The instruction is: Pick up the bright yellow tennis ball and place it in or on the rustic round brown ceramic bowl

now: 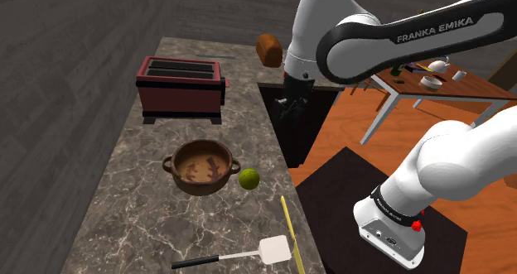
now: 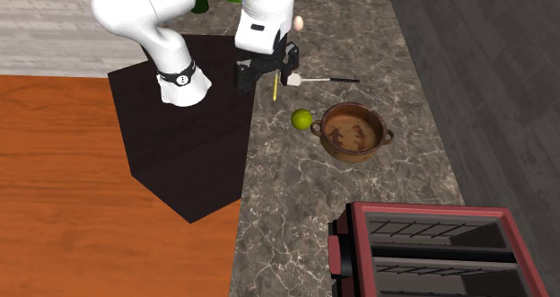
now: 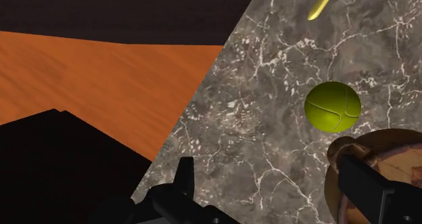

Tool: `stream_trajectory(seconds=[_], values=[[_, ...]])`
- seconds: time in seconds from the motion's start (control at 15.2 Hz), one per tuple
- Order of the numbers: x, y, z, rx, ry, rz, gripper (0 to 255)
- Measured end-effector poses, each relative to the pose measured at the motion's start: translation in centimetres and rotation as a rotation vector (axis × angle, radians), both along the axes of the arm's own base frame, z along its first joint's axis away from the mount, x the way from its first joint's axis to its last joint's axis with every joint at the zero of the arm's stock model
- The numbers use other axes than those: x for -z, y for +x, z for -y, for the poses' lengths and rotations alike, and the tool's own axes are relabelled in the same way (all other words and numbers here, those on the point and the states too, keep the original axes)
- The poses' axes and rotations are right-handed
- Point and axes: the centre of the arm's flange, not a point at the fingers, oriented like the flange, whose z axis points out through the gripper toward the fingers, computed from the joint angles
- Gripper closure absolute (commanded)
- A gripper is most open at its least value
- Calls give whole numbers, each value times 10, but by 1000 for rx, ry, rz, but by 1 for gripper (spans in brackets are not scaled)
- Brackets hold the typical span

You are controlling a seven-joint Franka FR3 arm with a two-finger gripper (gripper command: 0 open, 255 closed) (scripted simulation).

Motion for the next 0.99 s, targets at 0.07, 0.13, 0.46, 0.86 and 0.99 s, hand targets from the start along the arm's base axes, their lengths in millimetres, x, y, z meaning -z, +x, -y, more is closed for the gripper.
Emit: stream_trajectory(seconds=[0.07,0.13,0.46,0.86,0.99], values=[[10,2,-11,-7,-6,-2,0],[19,3,-21,-15,-12,-4,0],[68,1,-64,-52,-46,-14,0],[130,0,-123,-97,-83,-27,0],[146,2,-131,-105,-89,-29,0]])
